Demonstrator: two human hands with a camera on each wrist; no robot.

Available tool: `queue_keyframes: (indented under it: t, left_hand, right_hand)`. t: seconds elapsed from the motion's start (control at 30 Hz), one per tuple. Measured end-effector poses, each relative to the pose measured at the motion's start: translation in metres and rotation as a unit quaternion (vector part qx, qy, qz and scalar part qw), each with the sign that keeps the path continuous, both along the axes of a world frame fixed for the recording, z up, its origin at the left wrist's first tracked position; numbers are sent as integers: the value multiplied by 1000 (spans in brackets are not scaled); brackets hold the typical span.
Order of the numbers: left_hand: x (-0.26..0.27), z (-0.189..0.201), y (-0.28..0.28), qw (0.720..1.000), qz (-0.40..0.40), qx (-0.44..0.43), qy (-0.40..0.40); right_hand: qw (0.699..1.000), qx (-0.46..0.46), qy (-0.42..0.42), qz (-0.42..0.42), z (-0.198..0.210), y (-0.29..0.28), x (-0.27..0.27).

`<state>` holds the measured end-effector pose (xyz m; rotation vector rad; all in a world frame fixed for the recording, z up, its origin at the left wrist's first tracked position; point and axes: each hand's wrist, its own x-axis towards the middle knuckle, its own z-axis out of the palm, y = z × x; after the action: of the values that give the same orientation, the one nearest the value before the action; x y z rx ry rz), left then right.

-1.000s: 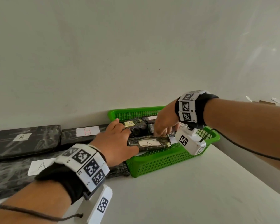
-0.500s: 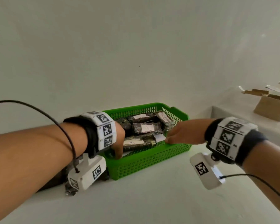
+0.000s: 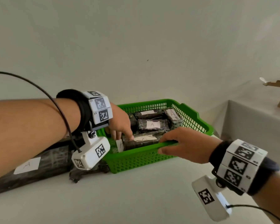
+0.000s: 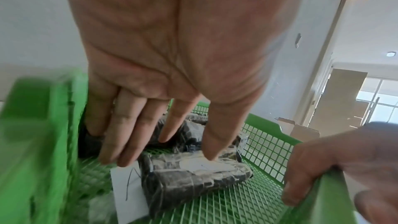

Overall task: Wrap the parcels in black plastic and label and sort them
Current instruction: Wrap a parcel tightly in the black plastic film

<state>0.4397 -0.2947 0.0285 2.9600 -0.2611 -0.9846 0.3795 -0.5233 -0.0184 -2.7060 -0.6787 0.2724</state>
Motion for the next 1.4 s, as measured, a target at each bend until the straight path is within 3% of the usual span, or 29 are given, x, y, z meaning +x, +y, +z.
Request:
queue_keyframes:
  t: [0.07,0.2,0.3,0.37,0.43,0.53,0.63,0.83,0.93,1.17,1.3,1.4]
  left_hand:
    - [0,-7,-2,1000,-1,25,3]
    - [2,-19,-9,999,4,-17,47]
    - [-2,-4,-7,999,3,-48,-1]
    - [-11,10,-1,996,-44,-1,-80]
    - [-22,12,10,982,-95,104,-124]
    - [-37,0,28,971,-105,188,-104]
    - [-44,-15,43,967,-119,200,-107]
    - [-49,-31,54,968,-145,161,-124]
    - [-49,-33,56,971,-144,132,-139]
    - [-51,-28,73,969,-117,-52,-211]
    - [-77,-5,96,951,-92,-128,-268]
    - [-108,5,133,938,-28,-172,-299]
  right_hand:
    - [1000,-7,17,7,7,4,-1]
    - [998,-50,27,18,12,12,-2]
    - [997,-69,35,10,19,20,-2]
    - [997,-77,24,5,26,30,3]
    - [993,-116,6,14,34,43,10]
    - [970,-233,39,55,40,65,23]
    - [933,-338,91,79,39,84,33]
    - [931,-348,92,-56,44,70,50]
    - [924,-360,103,-84,46,65,53]
    - [935,-349,53,-15,58,85,33]
    - [967,-249,-28,45,77,120,7]
    - [984,-154,-57,74,78,164,-13]
